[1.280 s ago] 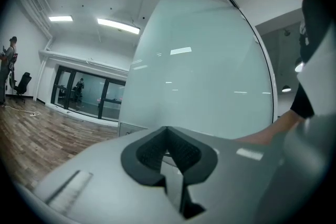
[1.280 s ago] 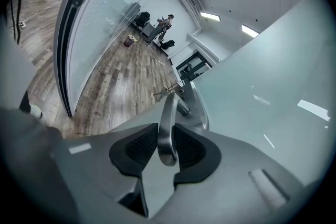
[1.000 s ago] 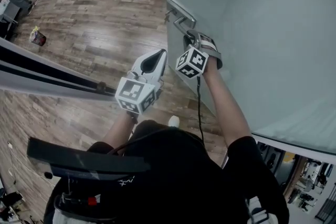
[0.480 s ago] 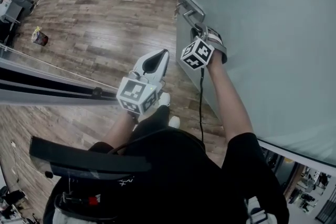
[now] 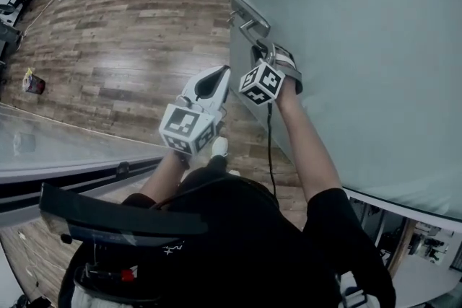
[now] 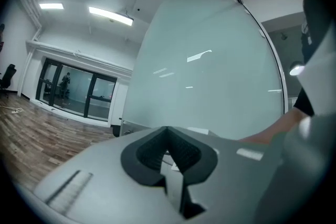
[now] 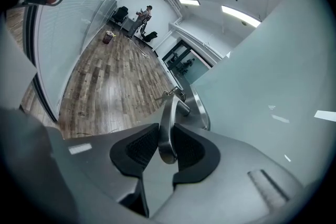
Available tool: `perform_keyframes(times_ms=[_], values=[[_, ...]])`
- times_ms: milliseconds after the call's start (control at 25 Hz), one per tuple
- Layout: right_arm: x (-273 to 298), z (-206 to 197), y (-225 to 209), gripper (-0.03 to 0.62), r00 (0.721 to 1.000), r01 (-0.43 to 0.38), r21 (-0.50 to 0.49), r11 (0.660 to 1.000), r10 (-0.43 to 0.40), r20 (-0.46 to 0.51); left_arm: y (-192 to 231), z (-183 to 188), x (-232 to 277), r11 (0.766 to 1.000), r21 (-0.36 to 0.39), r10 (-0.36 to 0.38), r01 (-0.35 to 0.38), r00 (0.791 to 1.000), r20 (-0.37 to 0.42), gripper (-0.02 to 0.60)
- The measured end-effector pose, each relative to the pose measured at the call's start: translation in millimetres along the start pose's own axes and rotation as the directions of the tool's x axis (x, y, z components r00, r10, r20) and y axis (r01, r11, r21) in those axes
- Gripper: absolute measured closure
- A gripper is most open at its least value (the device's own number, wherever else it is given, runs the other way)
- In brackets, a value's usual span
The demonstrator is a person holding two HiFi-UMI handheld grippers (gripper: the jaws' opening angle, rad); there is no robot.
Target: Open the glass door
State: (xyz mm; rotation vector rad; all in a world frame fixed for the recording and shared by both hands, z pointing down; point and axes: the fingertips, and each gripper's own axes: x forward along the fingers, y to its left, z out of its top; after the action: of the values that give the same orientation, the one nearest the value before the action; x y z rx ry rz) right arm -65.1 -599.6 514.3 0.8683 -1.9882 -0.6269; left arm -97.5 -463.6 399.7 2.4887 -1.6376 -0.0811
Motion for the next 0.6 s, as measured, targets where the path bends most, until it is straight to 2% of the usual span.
perform_keyframes(times_ms=[360, 600], values=[[16.2, -28.1, -22.9, 0.502, 0.998, 0.034, 0.04, 0.999, -0.031, -0.056, -1.1, 2.9, 63.6, 0.987, -0.006, -0.16, 0.16, 0.987, 0.011, 0.581], [20.9, -44.1, -46.7, 0.502, 0.994, 0.073, 0.072, 0.995, -0.067, -0.085, 13.8, 13.0, 90.7, 0.981, -0.02, -0.191, 0.191, 0.982, 0.004, 0.581]])
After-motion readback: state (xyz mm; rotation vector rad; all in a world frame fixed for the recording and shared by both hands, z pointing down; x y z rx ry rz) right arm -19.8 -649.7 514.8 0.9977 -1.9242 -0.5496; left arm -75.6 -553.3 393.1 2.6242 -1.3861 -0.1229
